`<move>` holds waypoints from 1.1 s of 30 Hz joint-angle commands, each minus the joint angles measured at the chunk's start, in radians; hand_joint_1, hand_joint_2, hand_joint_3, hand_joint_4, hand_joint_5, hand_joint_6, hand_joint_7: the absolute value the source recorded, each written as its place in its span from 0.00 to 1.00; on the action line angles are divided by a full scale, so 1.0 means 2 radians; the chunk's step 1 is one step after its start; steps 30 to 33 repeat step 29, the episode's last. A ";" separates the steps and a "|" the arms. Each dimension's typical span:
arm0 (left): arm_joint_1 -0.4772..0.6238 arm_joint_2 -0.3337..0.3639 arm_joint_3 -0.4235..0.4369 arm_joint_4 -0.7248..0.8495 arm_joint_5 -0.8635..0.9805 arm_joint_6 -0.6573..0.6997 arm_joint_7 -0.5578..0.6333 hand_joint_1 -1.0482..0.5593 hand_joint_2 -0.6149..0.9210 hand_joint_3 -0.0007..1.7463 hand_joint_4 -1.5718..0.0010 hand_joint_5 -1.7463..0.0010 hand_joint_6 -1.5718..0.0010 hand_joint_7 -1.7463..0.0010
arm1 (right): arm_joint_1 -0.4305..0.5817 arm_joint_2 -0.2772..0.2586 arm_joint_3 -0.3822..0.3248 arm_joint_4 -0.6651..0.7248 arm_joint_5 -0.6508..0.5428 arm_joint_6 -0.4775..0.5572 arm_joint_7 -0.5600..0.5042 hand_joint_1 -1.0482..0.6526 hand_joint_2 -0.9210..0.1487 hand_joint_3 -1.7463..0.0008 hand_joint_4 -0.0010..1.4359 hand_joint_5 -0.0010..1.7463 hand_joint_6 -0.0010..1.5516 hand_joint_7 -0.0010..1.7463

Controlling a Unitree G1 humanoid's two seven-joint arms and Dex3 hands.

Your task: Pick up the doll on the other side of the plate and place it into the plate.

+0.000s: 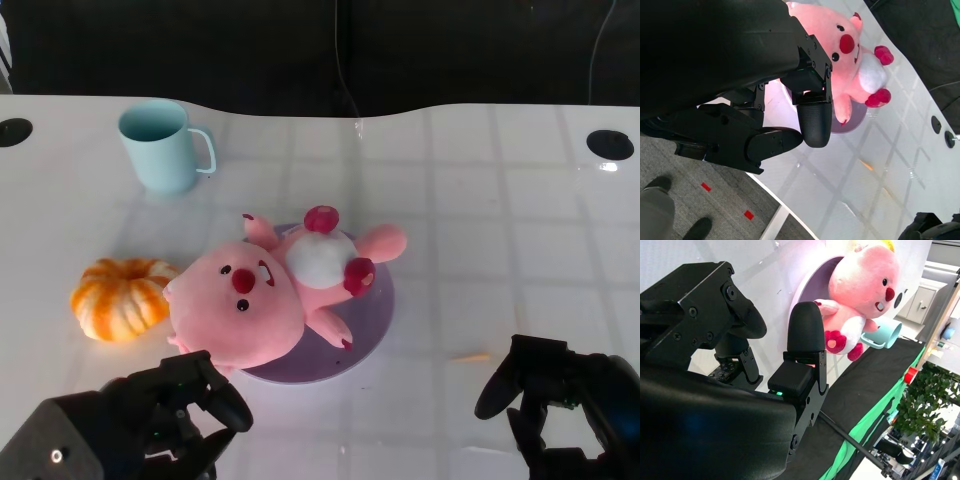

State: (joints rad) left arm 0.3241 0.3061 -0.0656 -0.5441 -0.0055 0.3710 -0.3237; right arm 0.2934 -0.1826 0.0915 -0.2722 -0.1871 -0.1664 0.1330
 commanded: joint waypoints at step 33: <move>0.005 0.016 0.003 -0.002 -0.002 -0.016 -0.006 0.55 0.99 0.31 0.65 0.04 0.65 0.22 | 0.018 -0.008 0.002 -0.040 -0.001 0.019 0.010 0.73 0.47 0.26 0.58 0.95 0.53 0.74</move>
